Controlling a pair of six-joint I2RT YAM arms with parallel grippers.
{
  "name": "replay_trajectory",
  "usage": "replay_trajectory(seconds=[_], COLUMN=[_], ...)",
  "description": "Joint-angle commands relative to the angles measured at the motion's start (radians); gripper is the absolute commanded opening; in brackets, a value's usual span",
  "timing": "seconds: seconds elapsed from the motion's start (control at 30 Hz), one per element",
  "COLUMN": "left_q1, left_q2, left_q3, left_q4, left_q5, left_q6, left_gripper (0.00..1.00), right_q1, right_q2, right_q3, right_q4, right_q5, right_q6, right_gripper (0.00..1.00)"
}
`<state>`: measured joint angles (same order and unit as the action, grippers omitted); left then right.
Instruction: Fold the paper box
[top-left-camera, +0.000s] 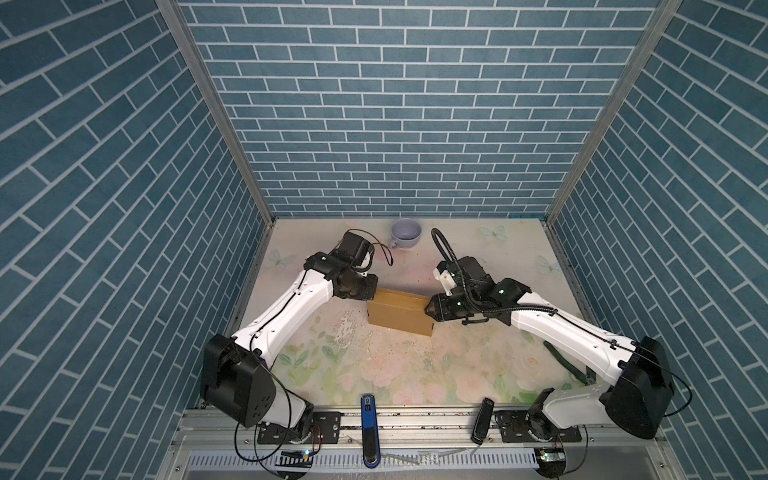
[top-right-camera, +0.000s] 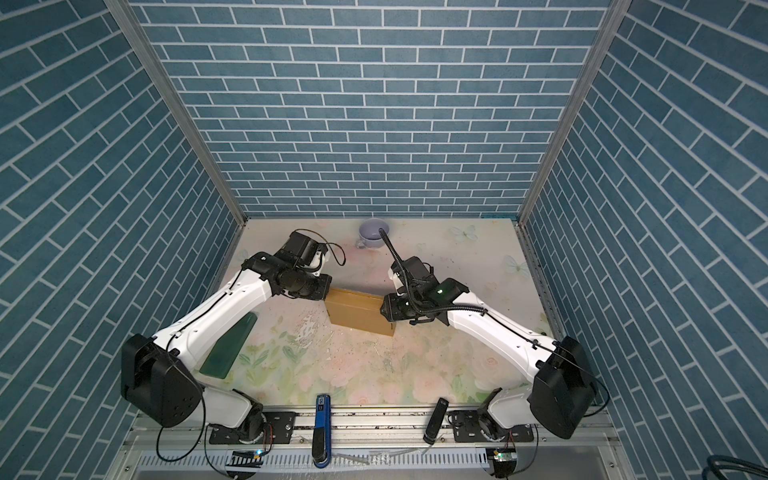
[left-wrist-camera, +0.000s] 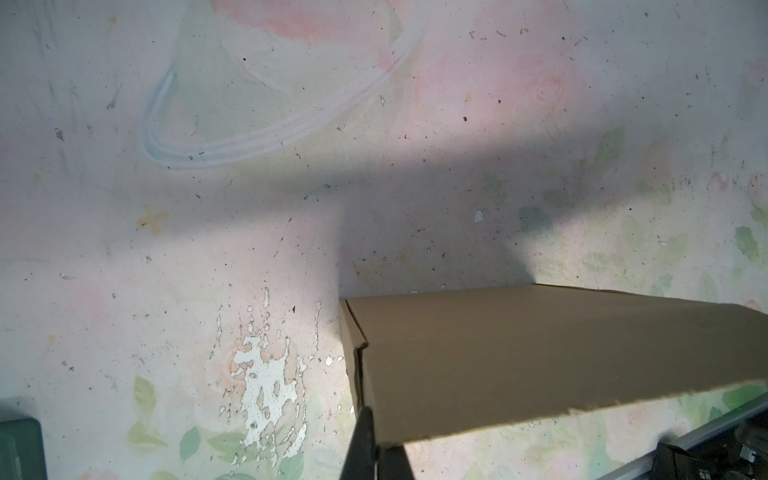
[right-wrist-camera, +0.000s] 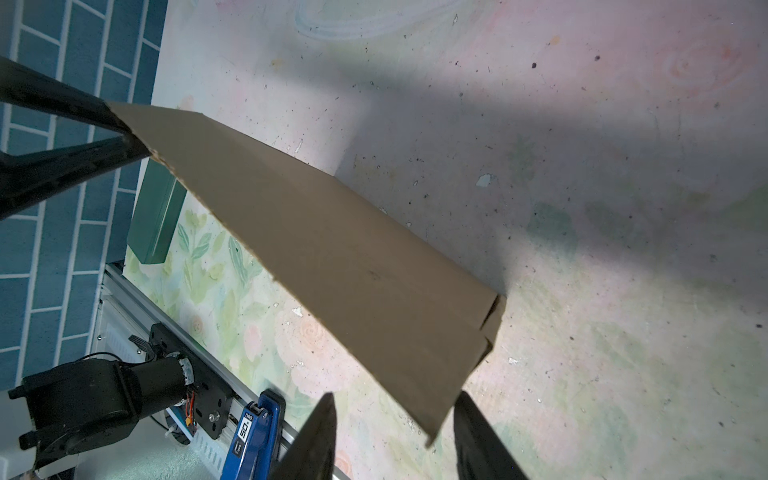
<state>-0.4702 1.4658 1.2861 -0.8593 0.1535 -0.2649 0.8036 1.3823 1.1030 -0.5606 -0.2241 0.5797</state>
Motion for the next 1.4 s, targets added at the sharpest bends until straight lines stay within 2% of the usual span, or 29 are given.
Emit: replay_trajectory(seconds=[0.0, 1.37], left_q1=[-0.017, -0.028], left_q2=[0.019, 0.049], left_q3=[0.021, 0.031], left_q4=[-0.039, -0.048], left_q5=[0.087, 0.104], left_q6=[0.02, 0.036], left_gripper=[0.0, 0.0], right_q1=[0.006, 0.007], right_q2=[0.021, 0.051], right_q3=[0.058, 0.121], right_q4=[0.065, 0.1], right_q5=[-0.057, -0.126], right_q6=[0.005, 0.002], right_gripper=[0.46, 0.45])
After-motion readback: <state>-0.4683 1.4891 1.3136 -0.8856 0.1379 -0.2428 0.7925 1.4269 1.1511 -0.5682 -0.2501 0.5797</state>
